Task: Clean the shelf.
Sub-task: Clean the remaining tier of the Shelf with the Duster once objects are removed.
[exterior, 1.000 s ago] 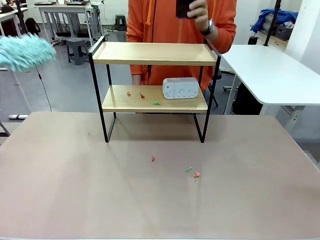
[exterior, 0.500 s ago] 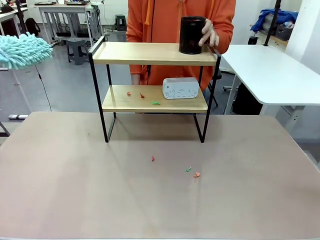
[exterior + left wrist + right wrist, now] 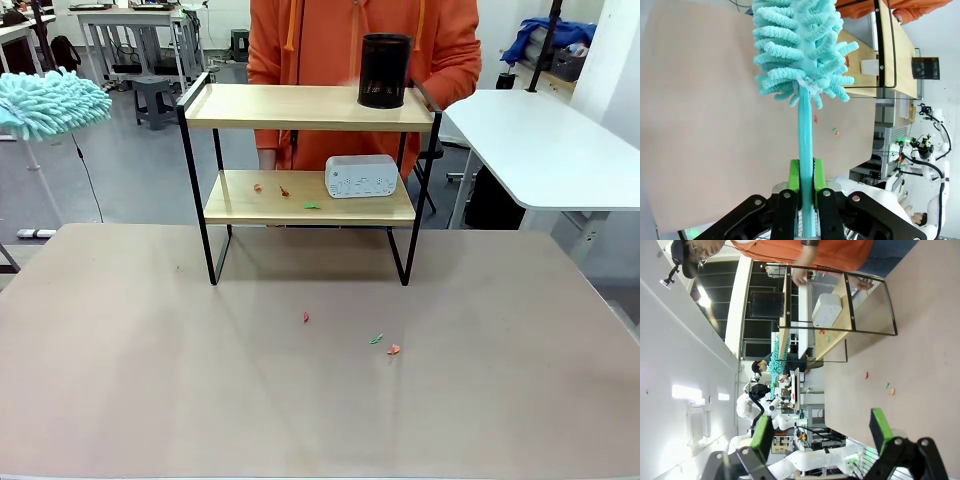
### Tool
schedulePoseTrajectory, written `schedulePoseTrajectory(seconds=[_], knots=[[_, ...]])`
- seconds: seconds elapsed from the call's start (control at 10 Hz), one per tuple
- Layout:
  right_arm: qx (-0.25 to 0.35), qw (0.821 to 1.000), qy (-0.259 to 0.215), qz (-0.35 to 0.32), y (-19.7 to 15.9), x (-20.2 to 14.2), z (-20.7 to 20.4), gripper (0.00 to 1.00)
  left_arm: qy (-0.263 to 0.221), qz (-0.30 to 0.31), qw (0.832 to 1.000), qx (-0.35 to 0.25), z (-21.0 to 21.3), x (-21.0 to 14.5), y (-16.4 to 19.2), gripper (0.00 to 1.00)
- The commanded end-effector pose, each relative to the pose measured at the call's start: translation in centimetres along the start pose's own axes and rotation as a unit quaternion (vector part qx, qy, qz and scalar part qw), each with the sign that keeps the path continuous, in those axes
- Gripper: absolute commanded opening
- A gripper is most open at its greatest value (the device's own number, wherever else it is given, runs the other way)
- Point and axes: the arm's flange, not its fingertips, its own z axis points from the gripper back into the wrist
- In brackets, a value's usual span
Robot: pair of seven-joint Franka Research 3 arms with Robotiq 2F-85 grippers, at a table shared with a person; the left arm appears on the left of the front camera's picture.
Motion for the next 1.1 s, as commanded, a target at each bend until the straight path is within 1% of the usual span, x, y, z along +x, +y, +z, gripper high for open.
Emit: schedulePoseTrajectory(seconds=[0.0,1.0], knots=[[0.01,1.0,-0.006,0.013,0.1,0.2,-0.09,1.0,-0.003,-0.003,1.0,0.002,0.17,-0.18,-0.1,0.12],[0.01,1.0,-0.006,0.013,0.1,0.2,-0.09,1.0,-0.003,-0.003,1.0,0.002,0.17,-0.18,-0.1,0.12]])
